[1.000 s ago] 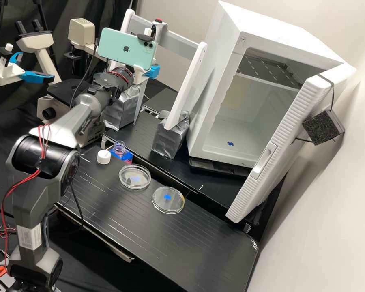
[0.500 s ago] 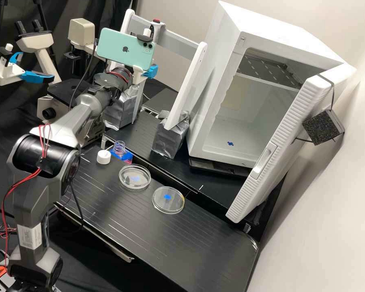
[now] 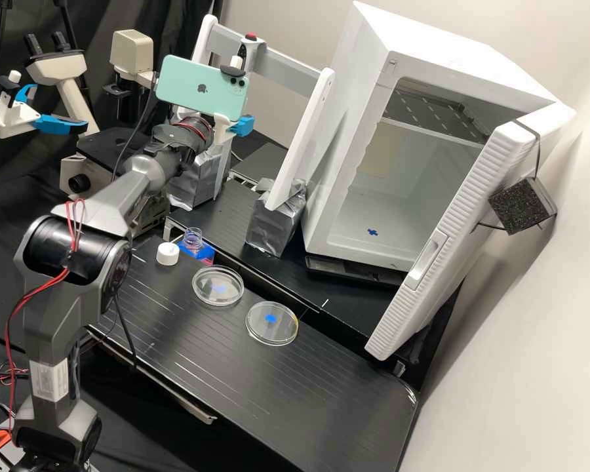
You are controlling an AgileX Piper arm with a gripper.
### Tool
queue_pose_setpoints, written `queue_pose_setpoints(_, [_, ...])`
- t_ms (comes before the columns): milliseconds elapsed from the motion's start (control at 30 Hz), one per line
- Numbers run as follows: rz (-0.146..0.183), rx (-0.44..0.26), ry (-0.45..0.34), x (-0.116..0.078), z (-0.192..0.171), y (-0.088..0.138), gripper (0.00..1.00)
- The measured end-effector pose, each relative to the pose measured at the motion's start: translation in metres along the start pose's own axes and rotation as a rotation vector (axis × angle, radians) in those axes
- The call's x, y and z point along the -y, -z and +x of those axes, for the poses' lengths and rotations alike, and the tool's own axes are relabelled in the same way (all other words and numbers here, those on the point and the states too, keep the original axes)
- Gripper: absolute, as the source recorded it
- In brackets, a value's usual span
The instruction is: Use the pipette
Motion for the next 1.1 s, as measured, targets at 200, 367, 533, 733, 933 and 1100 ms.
queue_pose_setpoints(200, [0.026, 0.027, 0.034, 0.008, -0.021, -0.015, 1.0])
queue_pose_setpoints(367, [0.048, 0.042, -0.023, 0.01, -0.057, -0.034, 1.0])
queue_pose_setpoints(533, [0.026, -0.043, -0.21, 0.016, -0.104, -0.054, 1.0])
queue_pose_setpoints(733, [-0.007, -0.161, -0.453, 0.031, -0.153, -0.082, 1.0])
queue_pose_setpoints(933, [0.007, -0.263, -0.56, 0.053, -0.174, -0.112, 1.0])
queue_pose_setpoints(1100, [0.007, -0.282, -0.497, 0.071, -0.177, -0.124, 1.0])
